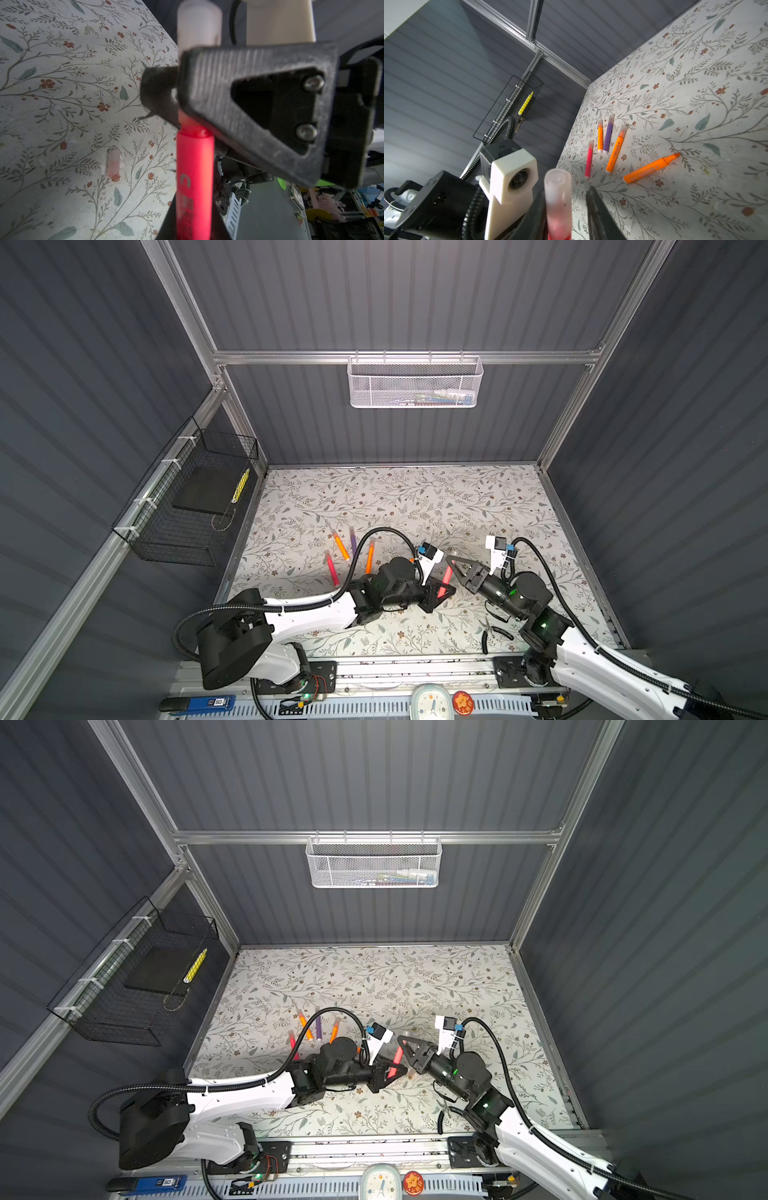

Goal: Insert the pens into the pen caps
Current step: 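Lower the pink cap onto the pink marker tip with the right gripper, then open the right gripper and draw it back from the capped pink marker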

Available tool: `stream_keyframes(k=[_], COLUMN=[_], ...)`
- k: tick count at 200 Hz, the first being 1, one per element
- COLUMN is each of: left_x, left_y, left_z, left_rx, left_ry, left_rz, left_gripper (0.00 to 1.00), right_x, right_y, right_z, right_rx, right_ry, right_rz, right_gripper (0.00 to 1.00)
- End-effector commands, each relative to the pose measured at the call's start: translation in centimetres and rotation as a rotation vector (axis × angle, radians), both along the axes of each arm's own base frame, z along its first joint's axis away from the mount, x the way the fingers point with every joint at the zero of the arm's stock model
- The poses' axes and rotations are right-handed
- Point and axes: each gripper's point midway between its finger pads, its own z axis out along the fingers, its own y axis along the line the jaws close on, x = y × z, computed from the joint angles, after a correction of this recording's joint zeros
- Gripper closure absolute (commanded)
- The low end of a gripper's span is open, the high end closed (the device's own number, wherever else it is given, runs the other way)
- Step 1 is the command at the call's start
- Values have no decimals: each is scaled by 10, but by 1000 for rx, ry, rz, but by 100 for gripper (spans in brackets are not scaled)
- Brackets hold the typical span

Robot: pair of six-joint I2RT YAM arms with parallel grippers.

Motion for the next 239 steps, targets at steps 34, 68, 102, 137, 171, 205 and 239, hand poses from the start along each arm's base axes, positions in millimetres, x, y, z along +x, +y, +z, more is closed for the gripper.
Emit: stream_keyframes(k=[34, 68, 102, 137, 171, 205, 239], left_x=[15, 19, 14, 4, -11, -18, -16], left_y=[9, 16, 24, 26, 22, 18, 18], left_z=[35, 20, -3, -33, -50, -61, -66], left_rx=[-70, 7, 81, 187, 206, 232, 245], left_ry=[-138, -195, -268, -318, -331, -339, -333], left_rz=[66, 78, 67, 49, 2, -16, -2], left_gripper=[100, 100, 100, 100, 100, 100, 100], right_x=[-8, -10, -6, -5, 1, 6, 5], right_y=[2, -1, -9, -7, -4, 0, 5], right_z=[-16, -9, -3, 9, 6, 0, -6], right_rx=[-37, -22, -20, -6, -11, -28, -43], right_ry=[23, -3, 2, -13, 7, 42, 65], right_rz=[40, 32, -18, -13, -23, -21, 0], right_gripper=[42, 22, 21, 27, 33, 49, 57])
